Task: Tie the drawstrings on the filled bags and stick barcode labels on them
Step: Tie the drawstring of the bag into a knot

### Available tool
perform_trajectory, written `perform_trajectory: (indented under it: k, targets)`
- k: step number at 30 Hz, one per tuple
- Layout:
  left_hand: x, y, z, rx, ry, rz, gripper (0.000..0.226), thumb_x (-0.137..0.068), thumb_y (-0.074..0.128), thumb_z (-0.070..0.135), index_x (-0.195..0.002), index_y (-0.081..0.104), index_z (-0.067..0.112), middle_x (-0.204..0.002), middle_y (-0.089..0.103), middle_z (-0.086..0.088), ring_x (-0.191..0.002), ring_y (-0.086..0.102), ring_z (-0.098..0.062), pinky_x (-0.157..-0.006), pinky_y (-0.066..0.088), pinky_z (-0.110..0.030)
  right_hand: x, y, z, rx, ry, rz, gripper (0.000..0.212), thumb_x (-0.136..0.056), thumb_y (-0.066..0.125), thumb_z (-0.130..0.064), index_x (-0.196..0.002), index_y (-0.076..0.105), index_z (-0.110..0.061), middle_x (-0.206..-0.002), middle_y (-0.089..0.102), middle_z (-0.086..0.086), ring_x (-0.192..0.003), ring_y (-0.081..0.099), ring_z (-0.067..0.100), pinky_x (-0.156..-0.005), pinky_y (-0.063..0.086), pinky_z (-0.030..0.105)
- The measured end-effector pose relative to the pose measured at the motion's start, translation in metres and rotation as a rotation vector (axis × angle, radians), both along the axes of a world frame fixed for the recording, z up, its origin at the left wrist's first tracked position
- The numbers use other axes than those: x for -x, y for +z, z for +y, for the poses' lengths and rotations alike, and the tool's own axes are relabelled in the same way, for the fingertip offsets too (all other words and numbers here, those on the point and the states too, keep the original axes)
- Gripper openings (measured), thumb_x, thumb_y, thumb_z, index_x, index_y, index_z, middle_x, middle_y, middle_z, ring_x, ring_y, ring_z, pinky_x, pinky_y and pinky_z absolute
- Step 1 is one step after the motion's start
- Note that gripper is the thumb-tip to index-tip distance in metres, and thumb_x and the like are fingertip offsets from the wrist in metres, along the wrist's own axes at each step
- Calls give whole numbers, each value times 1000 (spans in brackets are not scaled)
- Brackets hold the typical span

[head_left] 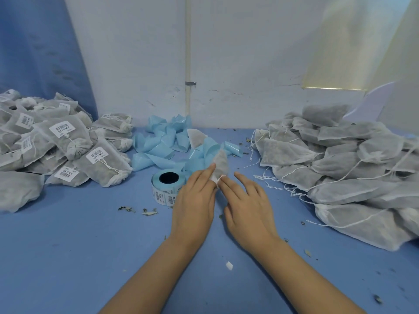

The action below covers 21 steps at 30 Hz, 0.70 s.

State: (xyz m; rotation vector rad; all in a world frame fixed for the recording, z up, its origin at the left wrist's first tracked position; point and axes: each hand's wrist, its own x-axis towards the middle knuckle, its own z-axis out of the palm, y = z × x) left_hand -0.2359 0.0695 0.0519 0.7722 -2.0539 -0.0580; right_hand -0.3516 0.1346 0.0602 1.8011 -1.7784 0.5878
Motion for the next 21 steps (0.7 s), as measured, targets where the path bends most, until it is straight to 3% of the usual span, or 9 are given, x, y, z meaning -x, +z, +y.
perform_trajectory:
  k: [2, 5, 9, 12, 15, 18, 21]
  targets:
    - [-1, -1, 0, -26, -14, 29, 26, -87, 62, -1, -112, 67, 6, -125, 62, -4, -111, 53, -16, -92, 34, -16, 0, -1, 0, -12, -2, -11, 50, -67, 61, -12, -117, 67, -8, -122, 67, 1, -116, 61, 30, -91, 52, 45]
    - [0, -3, 1, -86, -30, 88, 19, -91, 59, 6, -109, 67, 8, -110, 67, -1, -100, 50, -9, -85, 35, -15, -3, 1, 1, -32, 10, -63, 55, -74, 38, -17, -122, 65, -9, -126, 64, 1, -118, 60, 29, -92, 52, 43]
    - [2, -4, 3, -286, -105, 171, 15, -97, 51, 16, -105, 63, 16, -96, 66, 6, -87, 55, -9, -75, 41, -19, -2, -1, 1, 6, 63, -162, 53, -76, 41, -11, -124, 64, -10, -130, 61, 0, -121, 57, 25, -98, 44, 33]
    - [3, -5, 4, -445, -175, 215, 11, -99, 47, 21, -91, 53, 24, -80, 62, 7, -74, 56, -7, -68, 43, -23, 2, -4, -1, 44, 179, -408, 46, -80, 50, -4, -124, 63, -10, -133, 58, -3, -123, 50, 13, -106, 34, 22]
    - [3, -6, 3, -518, -231, 237, 12, -99, 46, 22, -88, 50, 24, -79, 64, 3, -70, 57, -7, -66, 42, -19, 1, -4, -1, 100, 245, -674, 31, -89, 55, -2, -117, 68, -11, -121, 59, -15, -110, 46, -8, -99, 25, 3]
    - [4, -6, 2, -591, -288, 240, 11, -99, 46, 22, -89, 51, 21, -78, 65, 3, -67, 57, -4, -63, 42, -14, 1, -4, -4, 88, 272, -1031, 20, -91, 63, -10, -104, 73, -21, -105, 65, -28, -108, 52, -9, -93, 34, 5]
    - [5, -6, 1, -654, -348, 248, 12, -99, 46, 21, -88, 51, 20, -77, 66, 2, -64, 57, -2, -61, 41, -9, 4, -4, -5, 101, 306, -1294, 20, -86, 68, -10, -89, 73, -29, -93, 72, -19, -99, 63, 4, -86, 44, 12]
